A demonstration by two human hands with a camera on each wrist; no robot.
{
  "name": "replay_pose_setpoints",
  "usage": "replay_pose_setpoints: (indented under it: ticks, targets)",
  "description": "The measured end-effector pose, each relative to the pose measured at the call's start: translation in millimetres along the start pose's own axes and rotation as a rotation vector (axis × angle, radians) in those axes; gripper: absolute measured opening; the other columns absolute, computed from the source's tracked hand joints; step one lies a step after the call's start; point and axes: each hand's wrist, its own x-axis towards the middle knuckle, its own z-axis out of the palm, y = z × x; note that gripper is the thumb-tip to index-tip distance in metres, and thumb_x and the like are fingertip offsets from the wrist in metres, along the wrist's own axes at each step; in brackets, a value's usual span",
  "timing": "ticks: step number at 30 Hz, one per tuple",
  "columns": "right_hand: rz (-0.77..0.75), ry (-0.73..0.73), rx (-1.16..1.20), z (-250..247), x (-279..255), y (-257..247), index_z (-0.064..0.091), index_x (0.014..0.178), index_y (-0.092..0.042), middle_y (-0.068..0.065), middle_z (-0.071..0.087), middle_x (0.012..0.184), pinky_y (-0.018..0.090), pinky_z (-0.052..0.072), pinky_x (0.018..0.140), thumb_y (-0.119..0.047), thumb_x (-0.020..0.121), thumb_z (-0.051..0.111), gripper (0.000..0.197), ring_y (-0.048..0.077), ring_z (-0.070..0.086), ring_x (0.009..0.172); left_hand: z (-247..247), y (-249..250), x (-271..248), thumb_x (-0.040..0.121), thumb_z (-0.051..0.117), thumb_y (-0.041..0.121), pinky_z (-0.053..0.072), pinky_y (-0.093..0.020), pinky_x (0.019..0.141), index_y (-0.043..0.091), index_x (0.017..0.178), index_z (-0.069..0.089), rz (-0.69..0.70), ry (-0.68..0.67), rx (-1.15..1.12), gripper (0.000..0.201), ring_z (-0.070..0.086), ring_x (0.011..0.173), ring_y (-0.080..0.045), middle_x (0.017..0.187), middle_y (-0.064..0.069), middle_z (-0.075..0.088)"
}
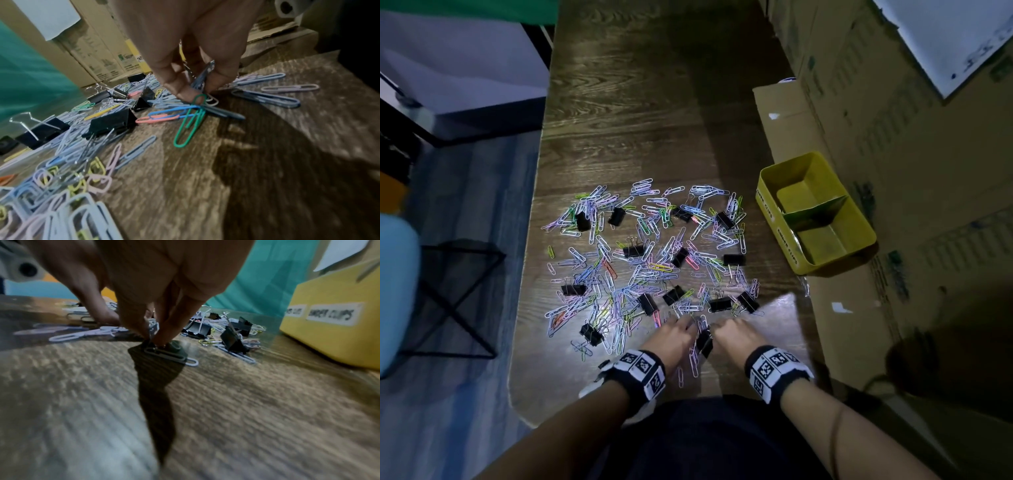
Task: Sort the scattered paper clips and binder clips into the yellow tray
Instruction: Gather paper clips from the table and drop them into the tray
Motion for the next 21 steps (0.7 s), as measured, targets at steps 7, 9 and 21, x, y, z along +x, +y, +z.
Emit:
replay_pose_setpoints:
  ticks: [7, 9, 21]
  targets:
    - [0.167, 0.106, 0.441, -8.0, -0.7, 12.6, 0.060, 0.121, -0.015, 0.005, 0.063, 0.086, 0.021, 0.051, 0.068, -0.026, 0.091, 0.059, 0.033, 0.013, 0.053, 0.061, -17.3, -24.5, -2.2, 0.074, 0.059, -0.001, 0.042, -0.021, 0.068, 0.013, 0.075, 0.061, -0.026, 0.226, -0.472, 0.014, 0.052, 0.071, -0.012, 0.079, 0.005, 0.056]
    - [0.161, 0.180, 0.588, -10.2, -6.6, 18.2, 0.062, 0.120, -0.015, -0.004, 0.061, 0.082, 0.015, 0.050, 0.068, -0.026, 0.086, 0.065, 0.036, 0.003, 0.052, 0.060, -24.8, -34.8, -7.3, 0.070, 0.066, 0.001, 0.042, -0.012, 0.063, 0.021, 0.068, 0.058, -0.052, 0.208, -0.580, 0.022, 0.054, 0.066, -0.003, 0.074, 0.011, 0.056]
    - [0.143, 0.874, 1.192, -102.3, -63.9, 42.6, 0.070, 0.081, -0.028, -0.013, 0.070, 0.085, 0.012, 0.054, 0.065, -0.002, 0.067, 0.078, 0.031, 0.001, 0.067, 0.071, -195.8, -28.7, 40.5, 0.072, 0.068, -0.013, 0.054, -0.028, 0.065, 0.002, 0.071, 0.059, 0.125, 0.105, -1.219, 0.017, 0.062, 0.061, -0.018, 0.064, -0.003, 0.065]
